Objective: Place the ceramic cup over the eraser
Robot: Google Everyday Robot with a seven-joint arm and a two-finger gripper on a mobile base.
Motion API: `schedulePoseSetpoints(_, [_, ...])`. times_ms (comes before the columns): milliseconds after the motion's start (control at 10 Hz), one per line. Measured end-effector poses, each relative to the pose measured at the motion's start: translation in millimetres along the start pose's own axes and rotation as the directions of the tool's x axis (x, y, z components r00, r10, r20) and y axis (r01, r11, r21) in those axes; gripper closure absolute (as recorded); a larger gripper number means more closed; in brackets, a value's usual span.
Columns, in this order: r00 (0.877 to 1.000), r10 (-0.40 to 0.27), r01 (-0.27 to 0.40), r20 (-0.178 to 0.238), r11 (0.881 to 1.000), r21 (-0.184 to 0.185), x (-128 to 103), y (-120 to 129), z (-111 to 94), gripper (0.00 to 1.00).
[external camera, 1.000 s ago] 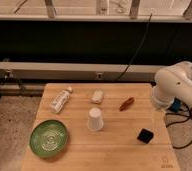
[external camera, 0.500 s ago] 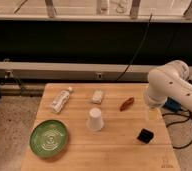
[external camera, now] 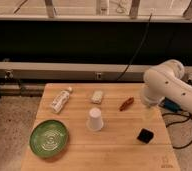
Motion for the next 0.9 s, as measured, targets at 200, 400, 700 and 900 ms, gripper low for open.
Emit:
schedulePoseSetpoints(200, [1.000,-0.021,0.021,0.004,1.000,0.004,-4,-1,0,0.20])
schedulePoseSetpoints(400, [0.999,-0.039,0.039,0.009,0.999,0.006,-12,-4,1,0.20])
schedulePoseSetpoints(700, [0.998,-0.064,0.063,0.013,0.998,0.013,-25,-8,2,0.20])
schedulePoseSetpoints(900, [0.996,-0.084,0.084,0.015,0.996,0.018,-33,-10,2,0.20])
